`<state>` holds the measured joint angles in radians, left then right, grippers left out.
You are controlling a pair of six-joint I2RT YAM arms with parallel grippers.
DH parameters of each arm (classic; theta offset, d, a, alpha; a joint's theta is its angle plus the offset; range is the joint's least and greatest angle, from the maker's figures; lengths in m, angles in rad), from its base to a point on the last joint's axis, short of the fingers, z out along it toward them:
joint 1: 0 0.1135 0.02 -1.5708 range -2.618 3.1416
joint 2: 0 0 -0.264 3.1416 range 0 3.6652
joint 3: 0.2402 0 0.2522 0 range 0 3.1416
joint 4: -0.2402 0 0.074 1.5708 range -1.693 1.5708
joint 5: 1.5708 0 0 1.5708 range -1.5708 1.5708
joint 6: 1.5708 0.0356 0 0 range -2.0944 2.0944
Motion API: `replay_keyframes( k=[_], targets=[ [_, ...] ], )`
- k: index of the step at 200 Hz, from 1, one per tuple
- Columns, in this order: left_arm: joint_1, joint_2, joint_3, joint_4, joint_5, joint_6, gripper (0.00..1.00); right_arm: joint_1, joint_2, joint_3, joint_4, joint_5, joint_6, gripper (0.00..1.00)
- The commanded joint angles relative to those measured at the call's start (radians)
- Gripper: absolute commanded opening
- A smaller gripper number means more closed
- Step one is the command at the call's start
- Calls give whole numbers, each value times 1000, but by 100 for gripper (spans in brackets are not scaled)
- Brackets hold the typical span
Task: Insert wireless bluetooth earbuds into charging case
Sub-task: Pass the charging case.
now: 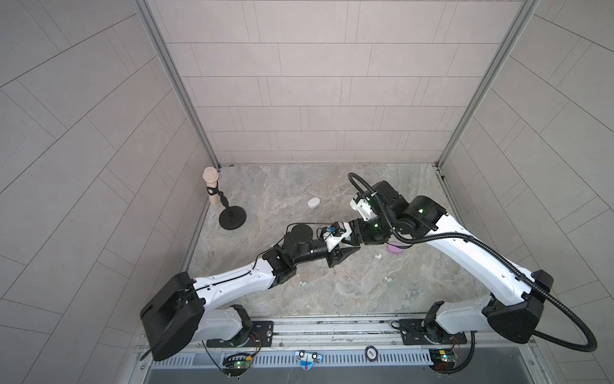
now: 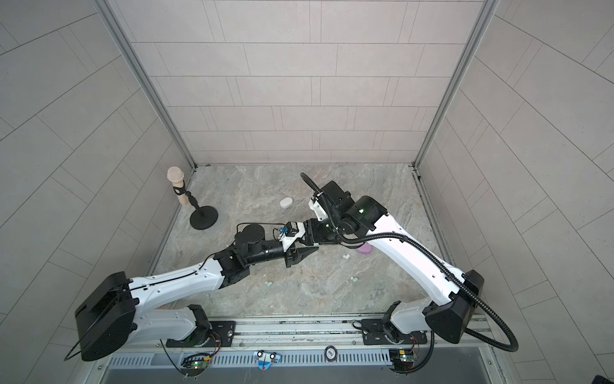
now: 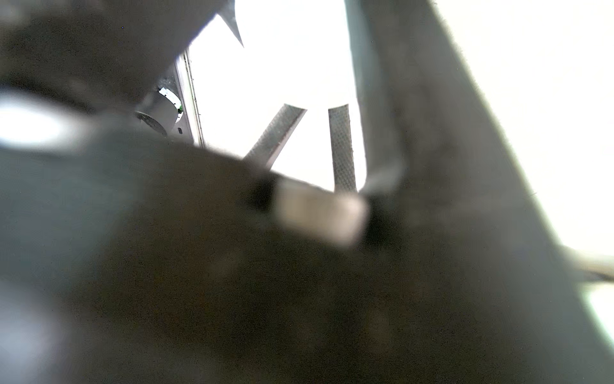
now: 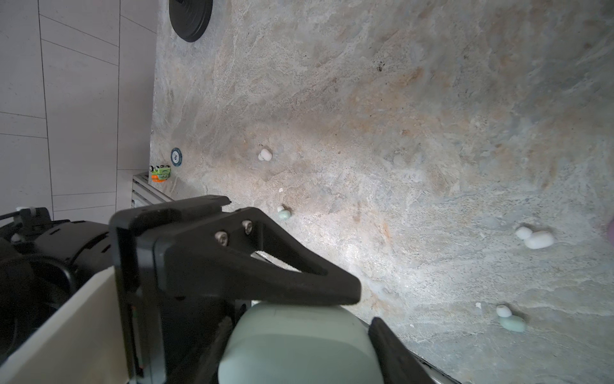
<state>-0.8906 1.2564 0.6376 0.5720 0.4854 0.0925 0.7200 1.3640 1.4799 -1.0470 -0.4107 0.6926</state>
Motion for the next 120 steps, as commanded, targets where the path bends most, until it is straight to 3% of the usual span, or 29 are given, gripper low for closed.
replay_keyframes(
  k=[1, 81, 120],
  targets=[
    [-4, -28, 17, 14, -2, -4, 48, 7, -5, -3, -3, 16, 7, 58],
    [-4, -32, 23, -1, 2, -5, 40, 13, -4, -10, 1, 16, 8, 58],
    [-5, -40, 22, -3, -1, -8, 36, 15, -7, -13, -1, 18, 10, 67]
  ],
)
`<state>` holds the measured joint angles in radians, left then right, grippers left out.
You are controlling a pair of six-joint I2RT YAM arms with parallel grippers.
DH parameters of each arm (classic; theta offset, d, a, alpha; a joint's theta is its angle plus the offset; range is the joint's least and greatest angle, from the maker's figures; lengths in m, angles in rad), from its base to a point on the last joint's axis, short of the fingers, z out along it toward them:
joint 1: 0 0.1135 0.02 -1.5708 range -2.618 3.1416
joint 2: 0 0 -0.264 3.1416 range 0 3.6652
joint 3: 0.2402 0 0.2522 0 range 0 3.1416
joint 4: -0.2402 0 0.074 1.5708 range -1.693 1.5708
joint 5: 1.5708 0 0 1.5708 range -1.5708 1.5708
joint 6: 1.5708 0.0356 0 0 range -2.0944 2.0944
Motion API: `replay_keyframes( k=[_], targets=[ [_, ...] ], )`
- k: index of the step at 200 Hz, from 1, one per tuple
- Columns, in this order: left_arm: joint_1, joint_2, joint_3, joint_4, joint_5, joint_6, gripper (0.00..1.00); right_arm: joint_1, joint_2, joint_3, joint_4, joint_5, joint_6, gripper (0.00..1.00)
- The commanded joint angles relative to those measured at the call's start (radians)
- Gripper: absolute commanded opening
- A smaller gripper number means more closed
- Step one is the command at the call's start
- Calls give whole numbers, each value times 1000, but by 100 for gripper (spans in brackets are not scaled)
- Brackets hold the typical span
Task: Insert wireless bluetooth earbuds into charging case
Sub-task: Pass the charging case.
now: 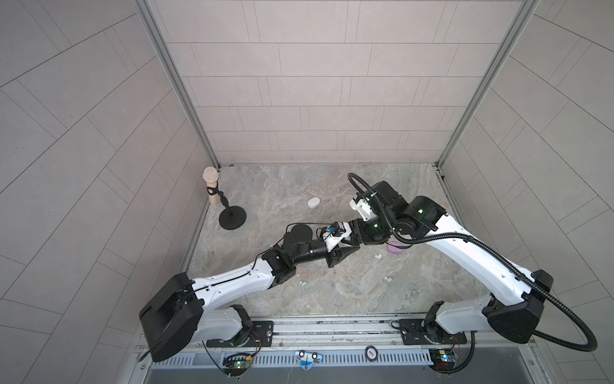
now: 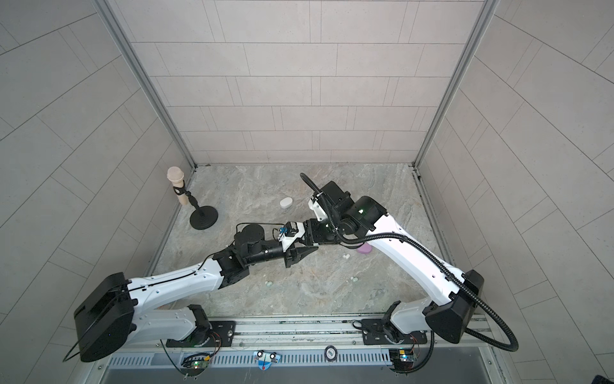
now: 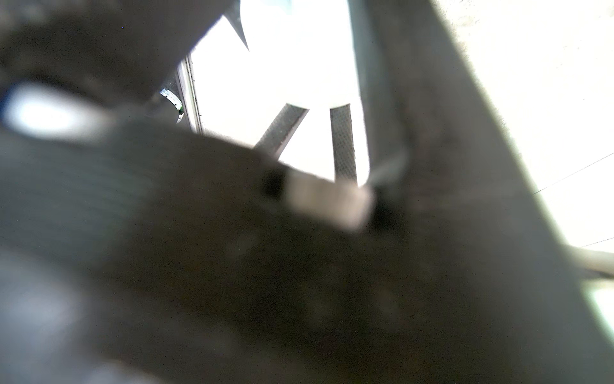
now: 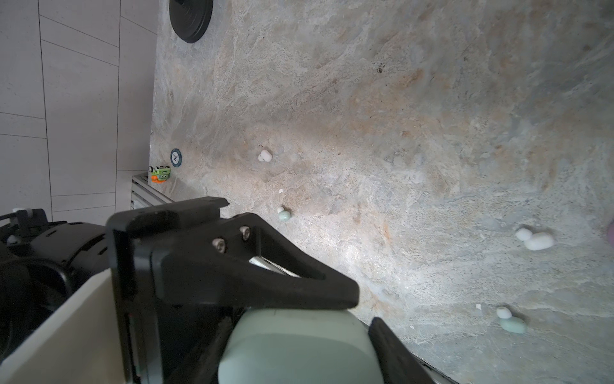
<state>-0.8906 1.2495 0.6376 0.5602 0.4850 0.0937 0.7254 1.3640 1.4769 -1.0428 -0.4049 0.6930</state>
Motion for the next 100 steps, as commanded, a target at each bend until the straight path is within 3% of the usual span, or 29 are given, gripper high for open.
replay_keyframes(
  k=[1, 100],
  targets=[
    [-4, -32, 22, 10, 0, -9, 36, 10, -7, -10, -5, 12, 10, 68],
    [-4, -47, -13, 10, 0, -28, 29, -12, -68, -19, 9, 32, 28, 86]
  ],
)
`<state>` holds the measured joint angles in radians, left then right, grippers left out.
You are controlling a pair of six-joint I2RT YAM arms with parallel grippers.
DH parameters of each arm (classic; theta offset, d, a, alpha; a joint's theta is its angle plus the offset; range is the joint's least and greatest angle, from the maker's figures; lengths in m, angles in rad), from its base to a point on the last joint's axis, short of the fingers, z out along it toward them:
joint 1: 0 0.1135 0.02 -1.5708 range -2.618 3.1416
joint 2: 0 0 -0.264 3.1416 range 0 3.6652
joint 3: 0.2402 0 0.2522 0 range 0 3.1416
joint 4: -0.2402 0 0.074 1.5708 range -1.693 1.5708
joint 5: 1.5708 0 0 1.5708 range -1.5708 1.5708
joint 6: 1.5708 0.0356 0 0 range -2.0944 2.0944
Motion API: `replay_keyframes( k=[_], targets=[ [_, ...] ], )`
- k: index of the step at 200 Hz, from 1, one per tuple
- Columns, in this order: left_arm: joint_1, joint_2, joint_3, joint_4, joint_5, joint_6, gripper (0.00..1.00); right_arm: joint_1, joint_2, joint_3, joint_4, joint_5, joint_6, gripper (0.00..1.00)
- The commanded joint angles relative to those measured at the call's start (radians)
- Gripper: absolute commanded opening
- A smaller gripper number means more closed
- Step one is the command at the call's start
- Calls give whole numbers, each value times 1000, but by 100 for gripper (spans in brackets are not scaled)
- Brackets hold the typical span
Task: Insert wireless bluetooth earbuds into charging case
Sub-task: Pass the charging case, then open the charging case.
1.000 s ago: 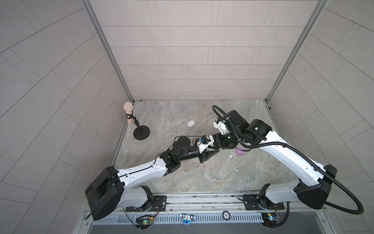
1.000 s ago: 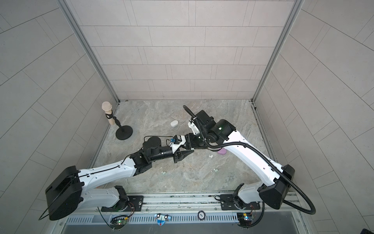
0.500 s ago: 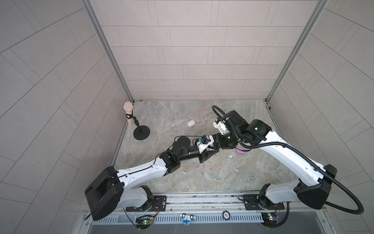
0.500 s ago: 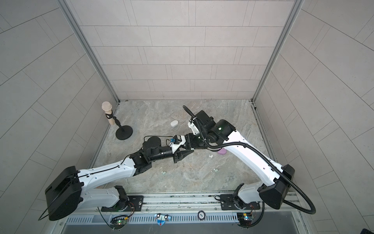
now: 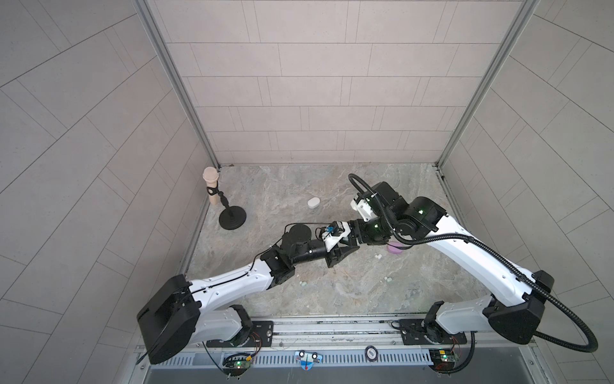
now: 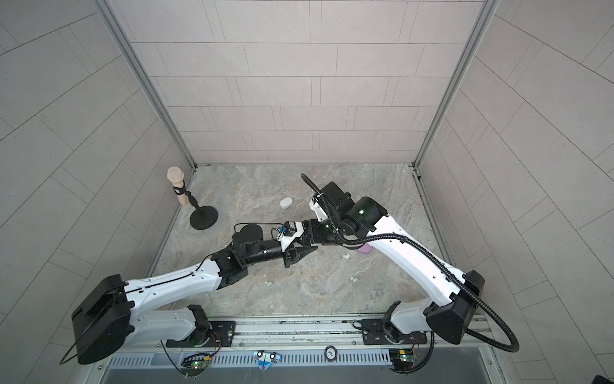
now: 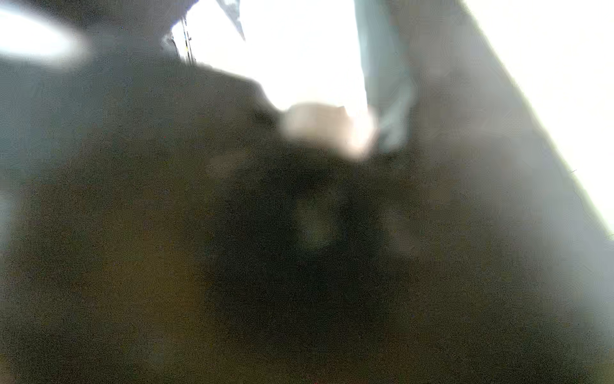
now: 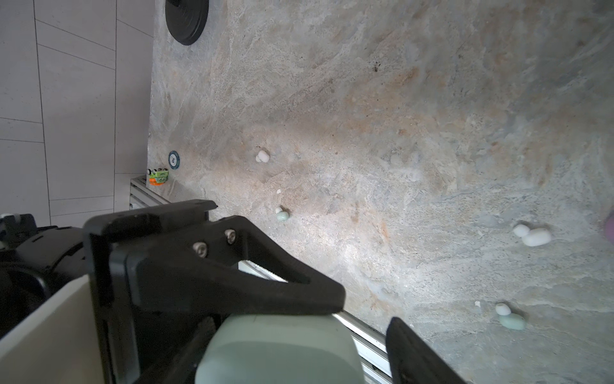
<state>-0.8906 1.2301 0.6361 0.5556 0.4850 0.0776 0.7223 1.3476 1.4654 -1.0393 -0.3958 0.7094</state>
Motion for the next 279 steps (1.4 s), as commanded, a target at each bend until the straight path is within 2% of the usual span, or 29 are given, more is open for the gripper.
replay_keyframes(
  k=[1, 61, 114, 155, 184, 234, 279],
  targets=[
    [-4, -28, -13, 15, 0, -12, 29, -11, -53, -8, 6, 24, 12, 86],
    [-3, -56, -44, 13, -1, -38, 25, -42, -166, -72, 33, 86, 7, 90],
    [-2, -97, -88, 32, 80, -108, 21, -68, -249, -117, 19, 43, -306, 88],
    [-3, -119, -112, 58, 165, -148, 19, -12, -302, -165, 46, -17, -550, 85],
    [-3, -120, -110, 60, 188, -145, 19, 38, -280, -157, 25, -19, -642, 84],
    [-2, -132, -112, 59, 198, -146, 18, 100, -238, -146, 46, 62, -672, 83],
    [-2, -138, -110, 49, 204, -141, 18, 109, -204, -147, 57, 121, -671, 81]
  ],
)
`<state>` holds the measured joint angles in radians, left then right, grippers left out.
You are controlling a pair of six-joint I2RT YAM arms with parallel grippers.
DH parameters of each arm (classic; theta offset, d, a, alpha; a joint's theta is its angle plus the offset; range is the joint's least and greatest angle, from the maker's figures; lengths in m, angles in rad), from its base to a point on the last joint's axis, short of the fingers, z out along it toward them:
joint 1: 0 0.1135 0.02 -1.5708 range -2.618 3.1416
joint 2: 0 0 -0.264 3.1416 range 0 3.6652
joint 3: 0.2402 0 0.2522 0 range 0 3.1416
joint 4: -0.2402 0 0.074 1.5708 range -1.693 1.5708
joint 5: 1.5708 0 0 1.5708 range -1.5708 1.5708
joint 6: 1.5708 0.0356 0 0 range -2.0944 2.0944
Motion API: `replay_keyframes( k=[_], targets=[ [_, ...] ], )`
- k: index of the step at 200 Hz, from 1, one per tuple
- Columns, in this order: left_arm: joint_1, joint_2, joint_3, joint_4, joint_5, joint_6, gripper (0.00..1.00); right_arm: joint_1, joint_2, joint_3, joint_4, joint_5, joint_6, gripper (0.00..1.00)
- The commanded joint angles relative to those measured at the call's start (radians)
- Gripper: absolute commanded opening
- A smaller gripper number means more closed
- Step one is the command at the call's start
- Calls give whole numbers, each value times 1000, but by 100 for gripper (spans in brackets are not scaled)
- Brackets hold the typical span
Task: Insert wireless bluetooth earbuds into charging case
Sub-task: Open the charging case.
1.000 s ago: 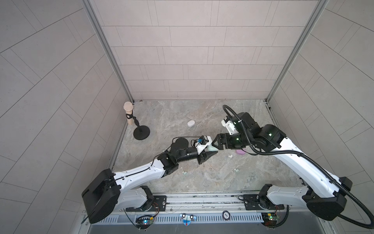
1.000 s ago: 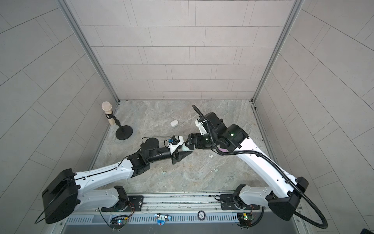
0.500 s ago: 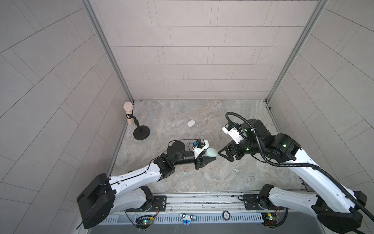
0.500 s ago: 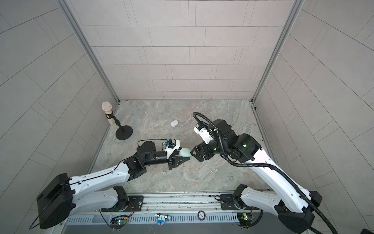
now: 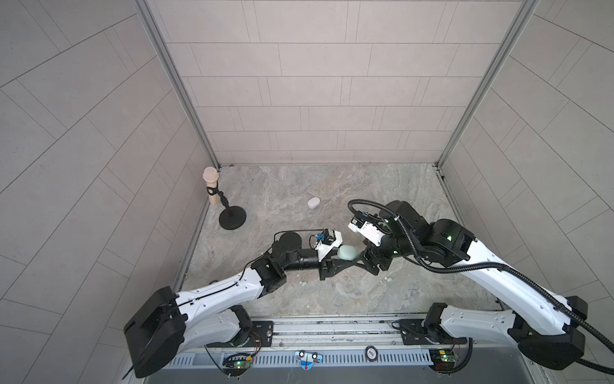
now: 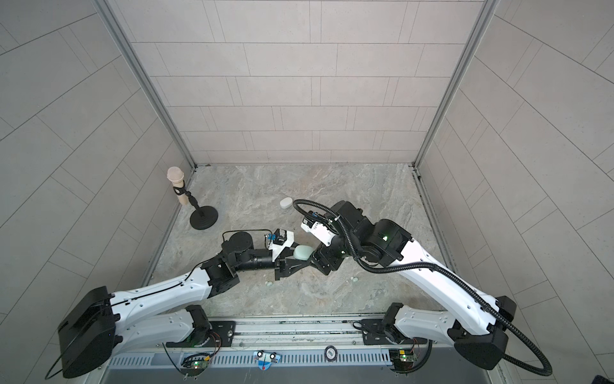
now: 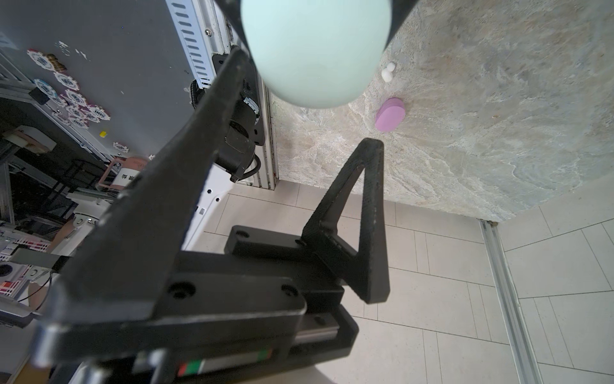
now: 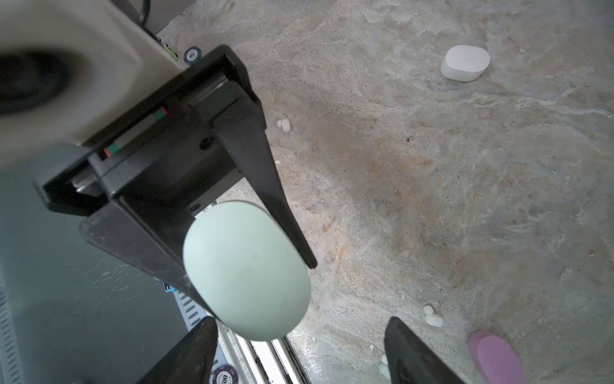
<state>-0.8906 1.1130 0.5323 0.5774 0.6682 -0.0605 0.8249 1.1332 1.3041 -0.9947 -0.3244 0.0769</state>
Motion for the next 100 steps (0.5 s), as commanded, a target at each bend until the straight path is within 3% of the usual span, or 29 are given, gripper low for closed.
replay_keyframes(
  k=[1, 100],
  targets=[
    [-2, -21, -6, 27, 22, -4, 18, 6, 11, 15, 13, 50, -39, 81],
    [-2, -30, -6, 7, 35, 3, 16, 2, 31, 74, 57, 189, -1, 78]
  ],
)
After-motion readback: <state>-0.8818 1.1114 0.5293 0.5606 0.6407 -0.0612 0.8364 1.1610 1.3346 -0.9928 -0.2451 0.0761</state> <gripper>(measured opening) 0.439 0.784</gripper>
